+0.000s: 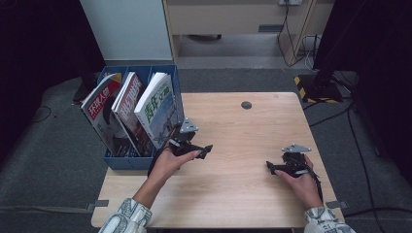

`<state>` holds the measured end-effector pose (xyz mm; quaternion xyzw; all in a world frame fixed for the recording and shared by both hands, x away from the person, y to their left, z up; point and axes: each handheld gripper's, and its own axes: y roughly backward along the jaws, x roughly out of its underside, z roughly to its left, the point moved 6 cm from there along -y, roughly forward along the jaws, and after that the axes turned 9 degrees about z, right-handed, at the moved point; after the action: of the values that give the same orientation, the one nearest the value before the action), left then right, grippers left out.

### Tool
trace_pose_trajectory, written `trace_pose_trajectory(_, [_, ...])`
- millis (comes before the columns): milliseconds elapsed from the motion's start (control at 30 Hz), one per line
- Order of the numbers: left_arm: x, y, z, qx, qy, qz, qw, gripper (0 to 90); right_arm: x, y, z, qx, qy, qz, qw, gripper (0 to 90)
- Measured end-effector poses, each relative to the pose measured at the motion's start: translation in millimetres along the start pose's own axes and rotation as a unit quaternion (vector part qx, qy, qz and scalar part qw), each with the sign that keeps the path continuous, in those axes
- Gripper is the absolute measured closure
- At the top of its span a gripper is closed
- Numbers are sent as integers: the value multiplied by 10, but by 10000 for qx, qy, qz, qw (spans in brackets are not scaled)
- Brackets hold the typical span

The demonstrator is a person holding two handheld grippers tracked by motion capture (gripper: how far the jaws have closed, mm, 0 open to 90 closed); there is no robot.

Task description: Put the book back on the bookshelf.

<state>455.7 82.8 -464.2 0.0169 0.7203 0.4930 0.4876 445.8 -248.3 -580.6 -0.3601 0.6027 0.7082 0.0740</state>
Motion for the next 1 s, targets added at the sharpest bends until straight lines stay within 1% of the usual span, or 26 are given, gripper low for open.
trace_pose_trajectory(33, [0, 0, 0, 0, 0, 0, 10000, 68, 0, 0, 0, 0, 0, 0, 10000, 72])
trace_pose_trajectory(133, [-47, -99, -54, 54, -27, 74, 10000, 67, 0, 0, 0, 2, -5, 0, 10000, 72])
trace_pose_trajectory(200, [-94, -205, -111, 89, -55, 137, 9999, 66, 1, 0, 0, 2, -4, 0, 10000, 72])
trace_pose_trajectory(233, [-94, -205, -111, 89, -55, 137, 9999, 66, 1, 0, 0, 2, -4, 0, 10000, 72])
trace_pose_trajectory(267, [-109, -263, -137, 93, -62, 177, 9998, 66, 1, 0, 0, 2, -5, 1, 10000, 72])
trace_pose_trajectory(367, [-119, -355, -186, 123, -48, 241, 9996, 66, 1, 0, 0, 3, -4, 1, 10000, 72])
trace_pose_trajectory(400, [-109, -432, -226, 160, -47, 306, 9994, 66, 1, 0, 0, 3, -1, 0, 10000, 72])
trace_pose_trajectory(433, [-109, -432, -226, 160, -47, 306, 9994, 66, 1, 0, 0, 3, -1, 0, 10000, 72])
trace_pose_trajectory(467, [-90, -503, -262, 183, -78, 374, 9991, 66, 1, 0, 0, 3, -2, 1, 10000, 72])
trace_pose_trajectory(500, [-90, -503, -262, 183, -78, 374, 9991, 66, 1, 0, 0, 3, -2, 1, 10000, 72])
trace_pose_trajectory(567, [-64, -566, -288, 199, -120, 457, 9987, 66, 1, 0, 0, 3, -3, 2, 10000, 72])
trace_pose_trajectory(600, [-39, -626, -317, 230, -118, 491, 9985, 66, 1, 0, 0, 3, -3, 1, 10000, 72])
trace_pose_trajectory(633, [-39, -626, -317, 230, -118, 491, 9985, 67, 1, 0, 0, 3, -3, 1, 10000, 72])
trace_pose_trajectory(667, [-5, -685, -348, 245, -137, 549, 9981, 67, 1, 0, 0, 3, -3, 1, 10000, 72])
trace_pose_trajectory(700, [-5, -685, -348, 245, -137, 549, 9981, 68, 1, 0, 0, 3, -3, 1, 10000, 72])
trace_pose_trajectory(733, [18, -711, -359, 239, -170, 613, 9977, 68, 1, 0, 0, 2, -4, 1, 10000, 72])
trace_pose_trajectory(867, [117, -834, -415, 279, -168, 750, 9967, 70, 0, 0, 0, 3, -3, 0, 10000, 72])
trace_pose_trajectory(900, [131, -858, -424, 278, -138, 755, 9967, 70, 0, 0, 0, 2, -3, 0, 10000, 72])
trace_pose_trajectory(967, [172, -935, -447, 265, -81, 805, 9964, 70, 0, 0, 0, 2, -3, 1, 10000, 72])
trace_pose_trajectory(1000, [204, -990, -451, 203, -91, 876, 9959, 70, 1, 0, 0, 2, -4, 1, 10000, 72])
